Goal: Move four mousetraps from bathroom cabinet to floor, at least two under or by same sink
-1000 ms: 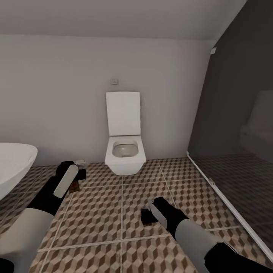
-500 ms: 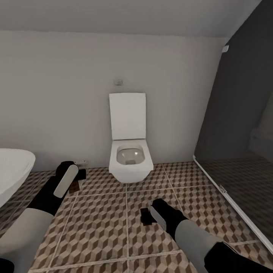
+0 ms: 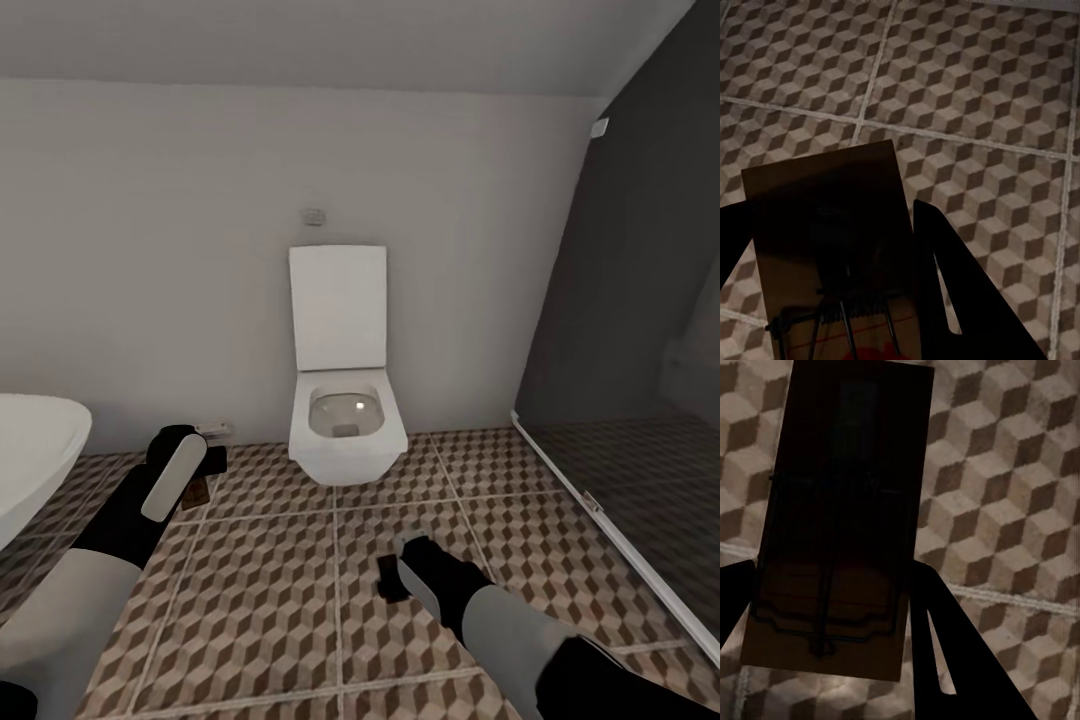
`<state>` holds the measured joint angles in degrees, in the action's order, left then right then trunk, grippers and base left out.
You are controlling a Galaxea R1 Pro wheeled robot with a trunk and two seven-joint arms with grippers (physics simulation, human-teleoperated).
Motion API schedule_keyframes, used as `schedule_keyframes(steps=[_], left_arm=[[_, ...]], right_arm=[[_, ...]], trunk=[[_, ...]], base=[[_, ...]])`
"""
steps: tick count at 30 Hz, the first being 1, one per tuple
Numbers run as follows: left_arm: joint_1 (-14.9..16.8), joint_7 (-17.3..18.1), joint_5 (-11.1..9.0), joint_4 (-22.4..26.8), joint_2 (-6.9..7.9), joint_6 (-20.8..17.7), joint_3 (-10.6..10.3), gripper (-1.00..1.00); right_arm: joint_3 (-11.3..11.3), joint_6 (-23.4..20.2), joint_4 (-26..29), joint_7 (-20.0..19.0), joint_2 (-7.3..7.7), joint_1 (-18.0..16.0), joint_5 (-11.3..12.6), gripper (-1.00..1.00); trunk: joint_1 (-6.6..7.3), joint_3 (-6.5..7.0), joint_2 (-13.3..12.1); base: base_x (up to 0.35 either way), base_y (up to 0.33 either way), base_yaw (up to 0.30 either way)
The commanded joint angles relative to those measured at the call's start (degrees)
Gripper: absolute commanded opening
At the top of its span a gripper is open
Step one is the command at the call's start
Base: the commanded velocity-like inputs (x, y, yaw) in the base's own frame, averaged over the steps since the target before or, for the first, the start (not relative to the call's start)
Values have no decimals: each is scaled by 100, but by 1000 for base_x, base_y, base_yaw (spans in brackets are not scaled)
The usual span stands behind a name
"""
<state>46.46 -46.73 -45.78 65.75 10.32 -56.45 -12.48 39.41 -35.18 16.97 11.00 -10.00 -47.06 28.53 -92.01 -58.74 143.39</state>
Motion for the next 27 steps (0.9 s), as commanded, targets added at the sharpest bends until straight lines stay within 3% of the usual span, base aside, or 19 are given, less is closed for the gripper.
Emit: schedule_keyframes(steps=[1, 27], left_arm=[[4, -56, -38, 4, 8, -22, -20, -100], [4, -56, -45, 35, 5, -90, -18, -100]], right_arm=[[32, -3, -11, 43, 0, -5, 69, -100], [42, 757, -72, 43, 0, -5, 66, -100]], trunk=[[0, -6, 2], [0, -6, 2]], base=[[97, 2, 0], [47, 0, 0]])
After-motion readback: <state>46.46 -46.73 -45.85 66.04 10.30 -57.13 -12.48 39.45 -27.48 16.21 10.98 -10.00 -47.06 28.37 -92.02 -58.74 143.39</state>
